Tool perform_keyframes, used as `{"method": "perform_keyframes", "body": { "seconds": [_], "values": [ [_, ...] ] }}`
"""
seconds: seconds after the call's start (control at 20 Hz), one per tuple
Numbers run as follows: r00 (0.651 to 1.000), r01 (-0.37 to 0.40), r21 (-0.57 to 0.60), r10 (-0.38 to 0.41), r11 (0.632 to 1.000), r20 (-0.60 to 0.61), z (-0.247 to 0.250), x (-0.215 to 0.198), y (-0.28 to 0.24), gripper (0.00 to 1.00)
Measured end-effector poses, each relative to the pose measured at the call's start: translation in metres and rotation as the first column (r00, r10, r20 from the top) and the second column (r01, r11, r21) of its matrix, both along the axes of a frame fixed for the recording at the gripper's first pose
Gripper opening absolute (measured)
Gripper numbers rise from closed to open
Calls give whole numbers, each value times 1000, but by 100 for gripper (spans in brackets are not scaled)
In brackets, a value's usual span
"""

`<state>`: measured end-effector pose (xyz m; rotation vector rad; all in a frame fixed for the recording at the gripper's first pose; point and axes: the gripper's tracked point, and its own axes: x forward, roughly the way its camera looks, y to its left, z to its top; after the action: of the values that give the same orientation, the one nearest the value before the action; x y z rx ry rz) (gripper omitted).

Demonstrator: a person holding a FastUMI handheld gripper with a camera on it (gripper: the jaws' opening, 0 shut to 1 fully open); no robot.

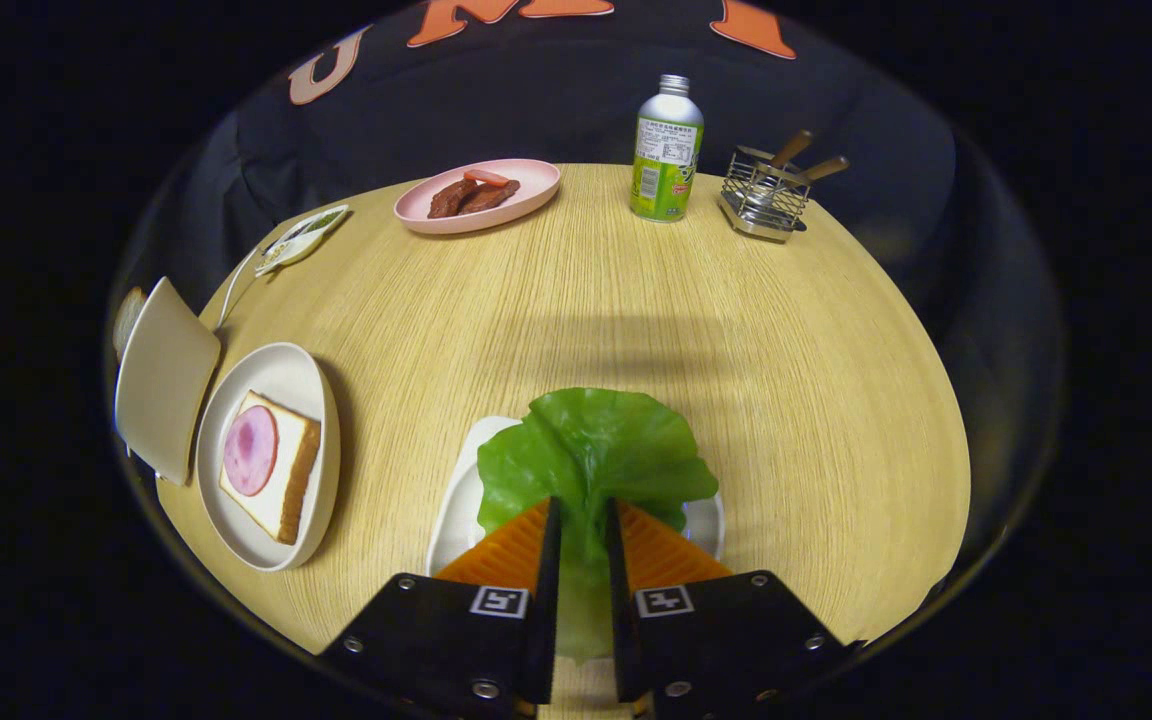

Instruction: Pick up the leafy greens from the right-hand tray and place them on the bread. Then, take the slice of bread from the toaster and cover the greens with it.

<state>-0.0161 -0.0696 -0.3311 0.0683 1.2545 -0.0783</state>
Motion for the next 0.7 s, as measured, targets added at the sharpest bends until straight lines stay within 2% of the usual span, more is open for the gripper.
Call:
{"method": "perform_keyframes", "body": {
  "seconds": [0.05,0.15,0.3,0.7],
  "values": [
    [1000,15,20,-16,1000,5,0,1,2,10],
    [999,32,70,-33,997,11,0,2,7,4],
    [998,47,147,-53,988,35,4,5,17,2],
    [986,-13,223,-24,975,163,52,19,43,1]
  ]
}}
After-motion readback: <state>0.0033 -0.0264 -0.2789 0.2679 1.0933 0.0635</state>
